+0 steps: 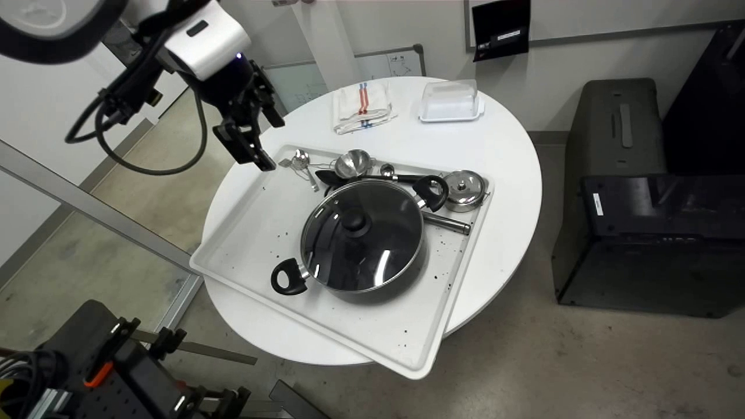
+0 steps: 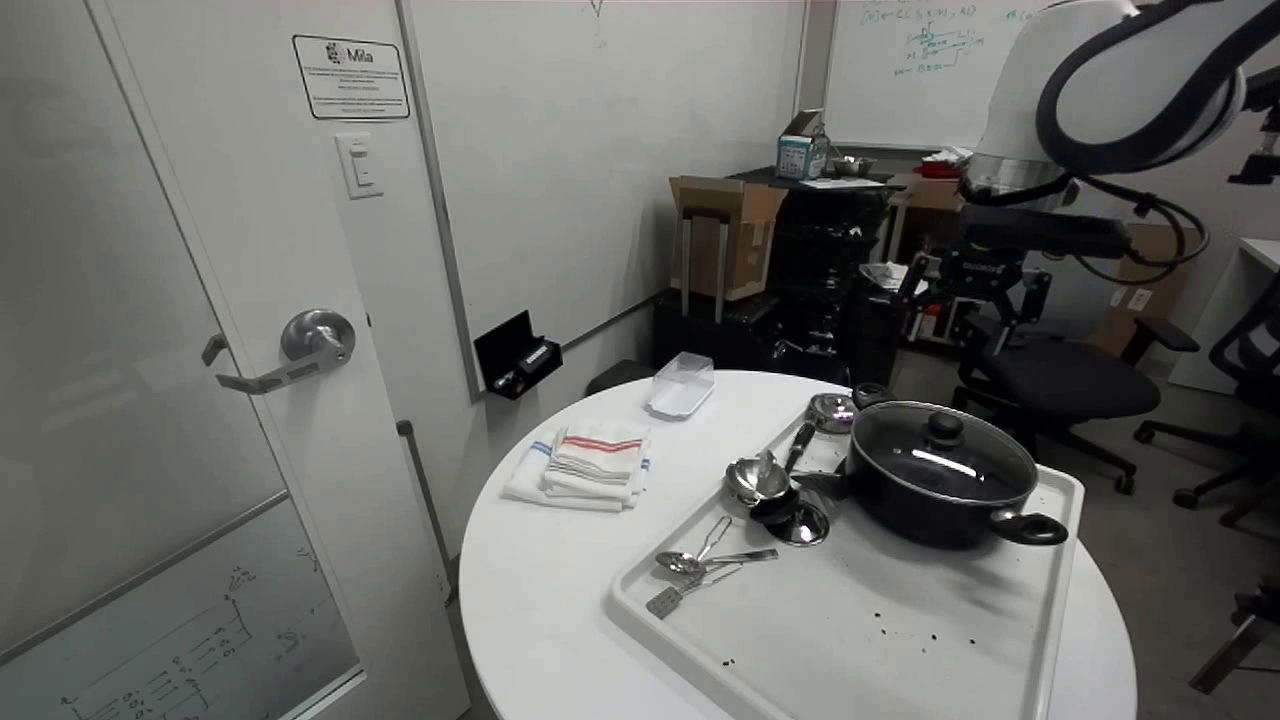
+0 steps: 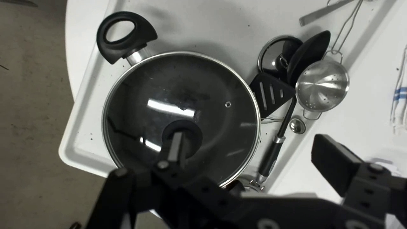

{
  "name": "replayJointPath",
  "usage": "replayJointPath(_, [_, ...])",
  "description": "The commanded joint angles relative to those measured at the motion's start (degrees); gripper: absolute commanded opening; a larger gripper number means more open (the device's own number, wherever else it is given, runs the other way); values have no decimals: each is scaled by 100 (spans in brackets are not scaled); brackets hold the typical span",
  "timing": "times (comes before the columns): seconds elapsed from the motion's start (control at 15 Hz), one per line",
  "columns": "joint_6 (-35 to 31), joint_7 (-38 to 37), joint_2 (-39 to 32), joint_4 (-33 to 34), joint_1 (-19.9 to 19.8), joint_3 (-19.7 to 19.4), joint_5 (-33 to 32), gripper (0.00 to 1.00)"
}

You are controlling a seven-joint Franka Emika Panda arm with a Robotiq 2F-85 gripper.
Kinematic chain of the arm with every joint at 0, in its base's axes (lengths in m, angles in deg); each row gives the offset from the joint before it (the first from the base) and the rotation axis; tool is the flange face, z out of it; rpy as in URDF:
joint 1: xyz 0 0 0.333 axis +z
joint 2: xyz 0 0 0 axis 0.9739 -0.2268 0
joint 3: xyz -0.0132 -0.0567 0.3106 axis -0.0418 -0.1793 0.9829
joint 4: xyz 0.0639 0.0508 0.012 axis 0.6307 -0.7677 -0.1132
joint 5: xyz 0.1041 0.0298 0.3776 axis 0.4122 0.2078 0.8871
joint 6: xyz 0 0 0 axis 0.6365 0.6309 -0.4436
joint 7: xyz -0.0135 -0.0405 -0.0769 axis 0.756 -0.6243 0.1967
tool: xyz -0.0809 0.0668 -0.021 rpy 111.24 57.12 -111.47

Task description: Remove the glass lid from the black pot and put it on the tray

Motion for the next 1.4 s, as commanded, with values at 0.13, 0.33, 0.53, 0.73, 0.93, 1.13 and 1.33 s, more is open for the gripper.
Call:
replayJointPath(0.13, [-688, -983, -807, 374, 413, -501, -248, 100])
replayJointPath(0.33, [-732, -1359, -1148, 536, 558, -761, -299, 100])
replayJointPath(0.53, [-646, -1660, -1425, 696, 646, -985, -330, 100])
replayJointPath(0.73, [-587, -1897, -1694, 828, 696, -1170, -354, 100])
replayJointPath(0.93, [-583, -2047, -1908, 882, 738, -1267, -354, 100])
replayJointPath(1.13, [-573, -2154, -2148, 955, 784, -1313, -343, 100])
replayJointPath(1.33, [-560, -2244, -2347, 1054, 811, -1331, -313, 100])
